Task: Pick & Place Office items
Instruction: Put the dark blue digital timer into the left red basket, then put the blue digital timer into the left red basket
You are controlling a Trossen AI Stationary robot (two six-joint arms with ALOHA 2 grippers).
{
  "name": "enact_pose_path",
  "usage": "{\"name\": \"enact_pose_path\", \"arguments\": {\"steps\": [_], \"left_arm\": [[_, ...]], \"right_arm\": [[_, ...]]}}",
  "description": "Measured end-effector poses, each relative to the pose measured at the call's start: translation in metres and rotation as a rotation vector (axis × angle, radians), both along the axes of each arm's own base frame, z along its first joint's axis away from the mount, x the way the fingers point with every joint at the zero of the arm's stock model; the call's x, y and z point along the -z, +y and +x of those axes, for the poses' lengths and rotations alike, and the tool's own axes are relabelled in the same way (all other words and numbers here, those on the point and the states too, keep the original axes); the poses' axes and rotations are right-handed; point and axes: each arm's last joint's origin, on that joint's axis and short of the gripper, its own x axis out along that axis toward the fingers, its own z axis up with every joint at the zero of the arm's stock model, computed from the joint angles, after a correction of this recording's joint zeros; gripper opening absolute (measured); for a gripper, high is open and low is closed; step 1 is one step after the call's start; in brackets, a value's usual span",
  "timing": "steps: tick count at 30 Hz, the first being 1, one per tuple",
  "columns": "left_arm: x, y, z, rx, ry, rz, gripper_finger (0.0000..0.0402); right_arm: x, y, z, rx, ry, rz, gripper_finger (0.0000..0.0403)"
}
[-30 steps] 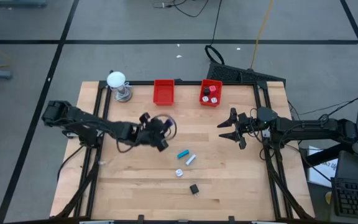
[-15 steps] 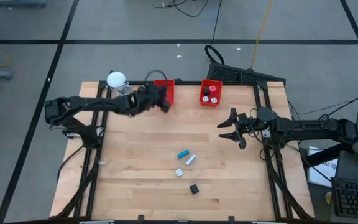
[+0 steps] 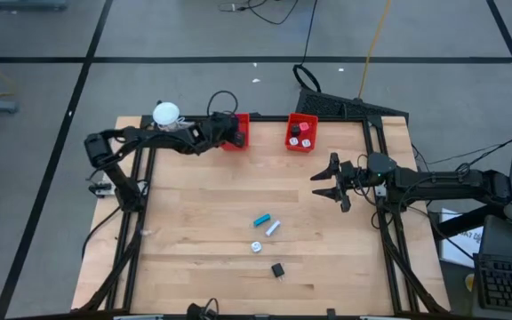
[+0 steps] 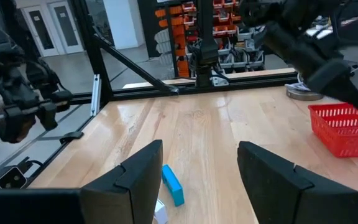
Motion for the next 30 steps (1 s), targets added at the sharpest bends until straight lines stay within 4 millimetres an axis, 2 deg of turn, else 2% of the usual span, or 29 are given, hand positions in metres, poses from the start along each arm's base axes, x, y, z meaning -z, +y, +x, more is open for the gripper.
{"name": "enact_pose_path", "arguments": {"steps": [5,14,23,27,30], "left_arm": [[0.008,0.001,0.001,-0.023,0.018,-0.016,0.0147],[0.008,0.001,0.000,-0.024,0.024,-0.012,0.0198],[0.008,0.001,0.000,0.031,0.081,0.031,0.0185],[-0.007,-0.004,0.000,0.163,0.110,0.098,0.0175],[-0.020,-0.021,0.004,0.284,0.133,0.149,0.0166]], "right_arm": [[0.000,0.000,0.000,0.000,0.000,0.000,0.0196],[0.000,0.000,0.000,0.012,0.001,-0.001,0.0196],[0.000,0.000,0.000,0.012,0.001,-0.001,0.0196],[0.000,0.000,0.000,0.012,0.001,-0.001,0.0196],[0.000,0.000,0.000,0.012,0.001,-0.001,0.0196]]}}
